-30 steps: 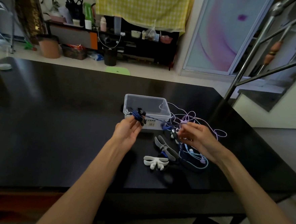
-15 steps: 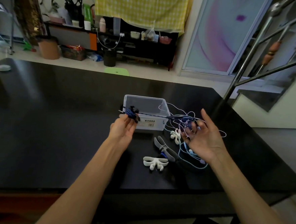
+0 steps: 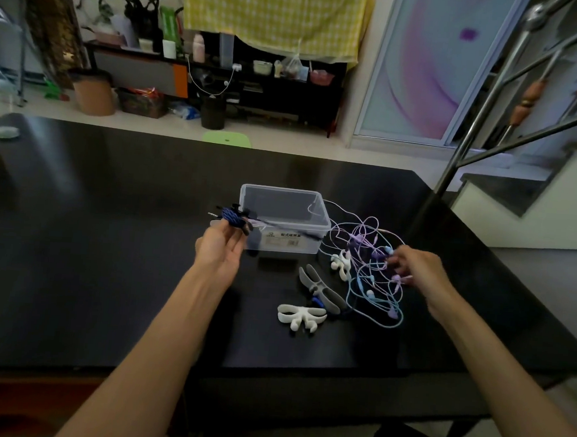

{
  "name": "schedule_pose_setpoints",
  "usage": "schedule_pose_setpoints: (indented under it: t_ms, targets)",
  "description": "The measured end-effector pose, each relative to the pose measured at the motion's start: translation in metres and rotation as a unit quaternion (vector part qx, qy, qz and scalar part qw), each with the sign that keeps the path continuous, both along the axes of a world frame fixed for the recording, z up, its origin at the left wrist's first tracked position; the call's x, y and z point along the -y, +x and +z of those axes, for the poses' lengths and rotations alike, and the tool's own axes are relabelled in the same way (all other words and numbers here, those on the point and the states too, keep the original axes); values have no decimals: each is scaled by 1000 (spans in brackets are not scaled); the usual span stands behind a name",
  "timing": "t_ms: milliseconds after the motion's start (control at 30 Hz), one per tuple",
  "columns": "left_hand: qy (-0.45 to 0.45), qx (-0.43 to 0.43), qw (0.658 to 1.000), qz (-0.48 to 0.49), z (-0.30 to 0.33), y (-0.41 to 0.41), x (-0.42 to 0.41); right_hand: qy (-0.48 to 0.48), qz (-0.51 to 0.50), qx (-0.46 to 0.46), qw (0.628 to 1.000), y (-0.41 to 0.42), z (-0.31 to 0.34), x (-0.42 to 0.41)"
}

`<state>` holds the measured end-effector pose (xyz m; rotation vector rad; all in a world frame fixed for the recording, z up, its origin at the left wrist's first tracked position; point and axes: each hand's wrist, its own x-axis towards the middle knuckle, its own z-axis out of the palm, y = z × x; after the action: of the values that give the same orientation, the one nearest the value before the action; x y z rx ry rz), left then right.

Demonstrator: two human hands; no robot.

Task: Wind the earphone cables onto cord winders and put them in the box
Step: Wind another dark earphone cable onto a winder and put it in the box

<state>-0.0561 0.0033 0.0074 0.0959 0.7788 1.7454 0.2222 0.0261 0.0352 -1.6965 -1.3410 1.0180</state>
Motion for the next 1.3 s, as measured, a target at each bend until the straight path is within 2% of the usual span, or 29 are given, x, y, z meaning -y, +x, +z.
schedule_pose_setpoints:
  t_ms: [100, 200, 267, 433, 500, 600, 700, 767, 833, 900, 1033, 1100, 1200, 1300]
  targets:
    - [2, 29, 999, 35, 1, -9, -1, -64, -101, 35, 992, 25, -7, -6]
    - [8, 39, 998, 49, 3, -12, 1, -111, -142, 41, 983, 47, -18, -2]
    - [18, 23, 999, 21, 6, -8, 3, -119, -143, 60, 981, 55, -25, 1]
    - [58, -32, 991, -118, 21, 8, 11, -115, -86, 120, 982, 56, -25, 1]
    - [67, -54, 983, -160, 24, 12, 15, -104, -56, 190, 975, 57, -22, -3]
    - [75, -86, 967, -227, 27, 18, 20, -84, 6, 367, 926, 54, -10, -6]
    - [80, -121, 948, -282, 29, 23, 23, -96, 106, 445, 884, 38, 4, -4]
    - [81, -143, 936, -313, 29, 27, 25, -40, 179, 374, 909, 20, 10, -1]
    - [80, -162, 925, -334, 28, 32, 26, 16, 248, 212, 945, -7, 17, 10]
    - [78, -187, 916, -347, 27, 38, 28, 26, 306, 106, 946, -37, 18, 24]
    - [72, -255, 901, -344, 22, 46, 29, 57, 317, 25, 946, -73, 8, 41]
    - [60, -237, 916, -319, 19, 51, 28, 69, 299, 2, 952, -75, 4, 44]
    - [36, -196, 933, -298, 13, 60, 27, 70, 256, 5, 964, -70, -5, 41]
    - [2, -188, 938, -291, 8, 69, 29, 91, 230, 66, 967, -67, -14, 37]
